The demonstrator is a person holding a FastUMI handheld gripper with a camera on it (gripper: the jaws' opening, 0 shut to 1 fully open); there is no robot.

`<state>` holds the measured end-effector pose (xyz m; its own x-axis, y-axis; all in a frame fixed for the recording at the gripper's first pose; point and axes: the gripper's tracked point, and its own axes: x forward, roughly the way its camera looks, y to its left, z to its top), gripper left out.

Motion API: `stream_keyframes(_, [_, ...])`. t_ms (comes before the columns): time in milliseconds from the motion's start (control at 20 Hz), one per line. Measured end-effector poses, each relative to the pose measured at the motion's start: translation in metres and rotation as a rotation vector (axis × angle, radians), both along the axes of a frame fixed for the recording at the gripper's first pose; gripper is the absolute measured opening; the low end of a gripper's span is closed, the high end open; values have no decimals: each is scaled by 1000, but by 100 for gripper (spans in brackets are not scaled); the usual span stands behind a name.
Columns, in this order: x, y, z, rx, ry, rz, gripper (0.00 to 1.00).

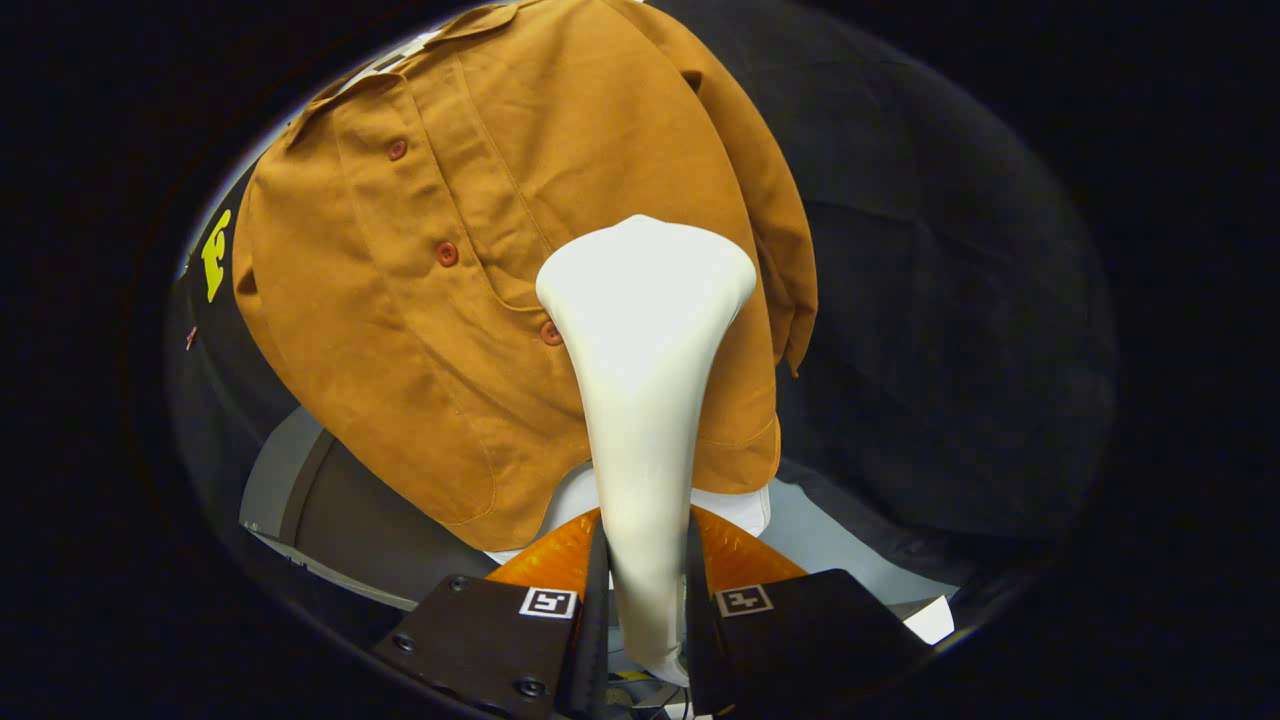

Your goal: Iron the clothes twice with a garment steamer, once on the left side and once on the right side.

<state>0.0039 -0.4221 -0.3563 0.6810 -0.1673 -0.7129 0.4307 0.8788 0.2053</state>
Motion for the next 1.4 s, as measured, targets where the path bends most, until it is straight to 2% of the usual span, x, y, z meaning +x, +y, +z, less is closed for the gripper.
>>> stream_keyframes(200, [-7, 17, 71, -121, -89, -18, 36])
stream_keyframes(350, [1, 52, 137, -207, -186, 14, 35])
stream_keyframes(600, [24, 142, 223, -294, -341, 108, 35])
stream_keyframes(800, [41, 221, 272, -303, -457, 180, 35])
stream_keyframes(1000, [50, 299, 297, -298, -532, 273, 35])
stream_keyframes(1250, [51, 375, 313, -272, -589, 317, 35])
stream_keyframes(1400, [49, 400, 311, -269, -587, 349, 35])
